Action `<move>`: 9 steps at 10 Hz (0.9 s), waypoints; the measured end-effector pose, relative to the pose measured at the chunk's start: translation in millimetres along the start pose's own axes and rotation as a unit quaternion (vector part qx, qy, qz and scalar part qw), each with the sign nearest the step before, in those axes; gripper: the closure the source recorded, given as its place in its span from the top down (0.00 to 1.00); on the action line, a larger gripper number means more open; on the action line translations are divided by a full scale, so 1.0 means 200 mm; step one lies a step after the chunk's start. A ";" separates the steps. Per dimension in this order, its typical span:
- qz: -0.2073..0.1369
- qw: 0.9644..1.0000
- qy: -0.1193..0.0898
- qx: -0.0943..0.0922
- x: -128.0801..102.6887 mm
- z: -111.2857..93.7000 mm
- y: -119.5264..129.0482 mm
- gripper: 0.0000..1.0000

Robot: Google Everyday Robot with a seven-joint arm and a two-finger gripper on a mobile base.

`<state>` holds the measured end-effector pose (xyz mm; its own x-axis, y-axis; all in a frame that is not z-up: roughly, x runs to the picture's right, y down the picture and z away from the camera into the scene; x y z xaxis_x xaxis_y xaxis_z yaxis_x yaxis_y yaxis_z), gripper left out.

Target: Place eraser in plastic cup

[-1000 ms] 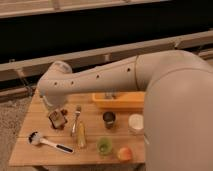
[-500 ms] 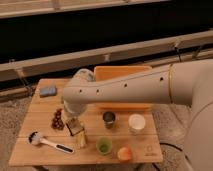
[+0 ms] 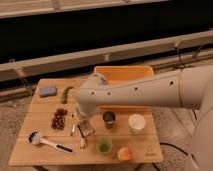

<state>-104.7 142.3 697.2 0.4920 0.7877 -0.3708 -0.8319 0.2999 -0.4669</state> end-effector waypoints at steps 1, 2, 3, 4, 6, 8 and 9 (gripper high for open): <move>0.009 1.000 0.002 0.001 0.05 0.00 -0.05 0.00; 0.013 1.000 0.004 0.003 0.09 0.00 -0.08 0.00; 0.018 1.000 0.005 0.004 0.12 -0.01 -0.10 0.00; 0.020 1.000 0.006 0.005 0.15 -0.01 -0.12 0.00; 0.026 1.000 0.006 0.010 0.18 -0.01 -0.14 0.00; 0.039 0.999 0.003 0.012 0.22 -0.02 -0.18 0.00; 0.040 0.999 0.003 0.012 0.22 -0.02 -0.18 0.00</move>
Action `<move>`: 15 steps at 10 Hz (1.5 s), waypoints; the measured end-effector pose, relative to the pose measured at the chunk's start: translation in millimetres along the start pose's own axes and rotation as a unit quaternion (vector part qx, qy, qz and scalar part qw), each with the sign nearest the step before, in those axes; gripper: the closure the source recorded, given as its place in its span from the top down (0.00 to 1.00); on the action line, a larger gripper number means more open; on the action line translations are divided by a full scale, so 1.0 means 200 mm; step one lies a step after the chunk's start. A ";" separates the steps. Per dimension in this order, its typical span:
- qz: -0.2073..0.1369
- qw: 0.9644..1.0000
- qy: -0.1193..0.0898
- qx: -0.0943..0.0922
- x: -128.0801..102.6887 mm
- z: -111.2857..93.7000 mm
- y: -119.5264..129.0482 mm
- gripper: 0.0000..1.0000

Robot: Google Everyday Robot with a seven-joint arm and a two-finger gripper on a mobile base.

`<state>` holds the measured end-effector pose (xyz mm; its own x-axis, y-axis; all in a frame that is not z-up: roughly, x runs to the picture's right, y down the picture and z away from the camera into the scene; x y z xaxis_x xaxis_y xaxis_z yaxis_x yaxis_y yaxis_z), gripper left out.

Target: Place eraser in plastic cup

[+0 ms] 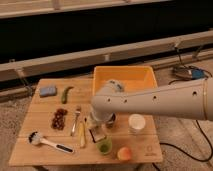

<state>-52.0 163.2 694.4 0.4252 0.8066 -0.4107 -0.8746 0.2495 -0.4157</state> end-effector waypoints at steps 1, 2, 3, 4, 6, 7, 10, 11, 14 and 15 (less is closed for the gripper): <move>-0.002 1.000 0.000 -0.001 0.00 0.00 0.01 0.00; -0.001 1.000 0.000 0.000 0.00 0.00 0.01 0.00; -0.001 1.000 0.000 0.000 0.00 0.00 0.00 0.00; -0.002 1.000 0.000 -0.001 0.00 0.00 0.01 0.00; -0.001 1.000 0.000 -0.001 0.00 0.00 0.01 0.00; -0.004 1.000 0.001 -0.007 0.01 0.01 0.01 0.00; 0.003 1.000 0.005 -0.022 0.13 -0.01 -0.01 0.00; 0.006 1.000 0.005 -0.024 0.16 -0.02 -0.02 0.00; 0.010 0.999 0.004 -0.030 0.21 -0.01 -0.01 0.00; 0.011 0.999 0.006 -0.031 0.23 -0.01 -0.01 0.00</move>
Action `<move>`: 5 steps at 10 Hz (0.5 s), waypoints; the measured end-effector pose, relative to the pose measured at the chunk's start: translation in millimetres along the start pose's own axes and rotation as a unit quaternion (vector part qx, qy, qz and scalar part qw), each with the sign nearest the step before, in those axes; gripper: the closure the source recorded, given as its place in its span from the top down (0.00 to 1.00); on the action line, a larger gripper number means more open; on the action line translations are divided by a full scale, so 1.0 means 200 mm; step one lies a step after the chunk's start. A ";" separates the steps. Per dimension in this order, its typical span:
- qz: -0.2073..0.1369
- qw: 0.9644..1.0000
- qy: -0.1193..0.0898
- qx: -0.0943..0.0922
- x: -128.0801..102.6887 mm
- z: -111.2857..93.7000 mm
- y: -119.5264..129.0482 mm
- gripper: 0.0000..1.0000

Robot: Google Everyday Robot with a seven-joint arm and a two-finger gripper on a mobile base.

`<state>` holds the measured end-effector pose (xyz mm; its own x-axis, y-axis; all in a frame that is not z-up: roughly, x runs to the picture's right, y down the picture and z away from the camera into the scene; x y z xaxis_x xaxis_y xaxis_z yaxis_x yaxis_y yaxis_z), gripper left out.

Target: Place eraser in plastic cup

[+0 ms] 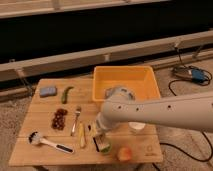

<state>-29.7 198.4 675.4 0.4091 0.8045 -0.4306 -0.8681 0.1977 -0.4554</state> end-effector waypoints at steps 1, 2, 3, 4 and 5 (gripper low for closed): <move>0.000 1.000 0.003 0.001 0.02 0.00 0.00 0.00; 0.000 1.000 0.006 0.002 0.03 0.00 -0.01 0.00; -0.001 1.000 0.013 0.004 0.05 0.00 -0.02 0.00; -0.001 1.000 0.023 0.008 0.08 0.00 -0.03 0.00; -0.003 0.999 0.032 0.009 0.09 0.01 -0.02 0.04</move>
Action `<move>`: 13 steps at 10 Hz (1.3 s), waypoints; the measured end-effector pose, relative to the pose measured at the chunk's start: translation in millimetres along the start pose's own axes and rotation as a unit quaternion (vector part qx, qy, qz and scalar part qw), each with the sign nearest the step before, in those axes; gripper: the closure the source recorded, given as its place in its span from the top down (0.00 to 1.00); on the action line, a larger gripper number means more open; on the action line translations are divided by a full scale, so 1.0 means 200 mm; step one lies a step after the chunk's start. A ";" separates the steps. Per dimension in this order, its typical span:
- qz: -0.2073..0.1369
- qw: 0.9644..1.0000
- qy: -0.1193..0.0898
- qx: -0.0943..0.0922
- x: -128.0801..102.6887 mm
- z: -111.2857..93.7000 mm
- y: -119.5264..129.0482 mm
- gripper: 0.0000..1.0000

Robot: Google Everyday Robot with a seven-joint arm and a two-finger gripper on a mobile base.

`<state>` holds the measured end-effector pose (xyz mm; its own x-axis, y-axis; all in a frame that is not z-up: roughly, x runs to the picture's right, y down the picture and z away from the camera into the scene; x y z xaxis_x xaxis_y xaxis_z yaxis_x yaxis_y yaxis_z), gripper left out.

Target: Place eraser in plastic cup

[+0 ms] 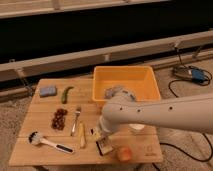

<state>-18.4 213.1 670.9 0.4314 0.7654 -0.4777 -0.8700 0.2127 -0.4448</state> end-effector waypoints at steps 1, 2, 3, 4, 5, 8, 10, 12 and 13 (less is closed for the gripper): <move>-0.001 1.000 0.008 0.001 0.01 0.01 0.00 0.12; -0.003 1.000 0.017 0.003 0.03 0.01 0.00 0.22; -0.004 1.000 0.024 0.004 0.04 0.03 0.00 0.31; -0.005 1.000 0.030 0.005 0.06 0.04 0.01 0.41; -0.006 0.999 0.038 0.009 0.07 0.07 0.00 0.54; -0.002 0.998 0.052 0.018 0.10 0.12 -0.01 0.75; 0.001 0.998 0.054 0.026 0.10 0.13 -0.02 0.75; 0.002 0.998 0.050 0.033 0.08 0.13 -0.04 0.75; 0.002 0.998 0.046 0.034 0.06 0.12 -0.04 0.75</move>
<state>-12.0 236.2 686.9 0.4458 0.7073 -0.5486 -0.8845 0.2538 -0.3914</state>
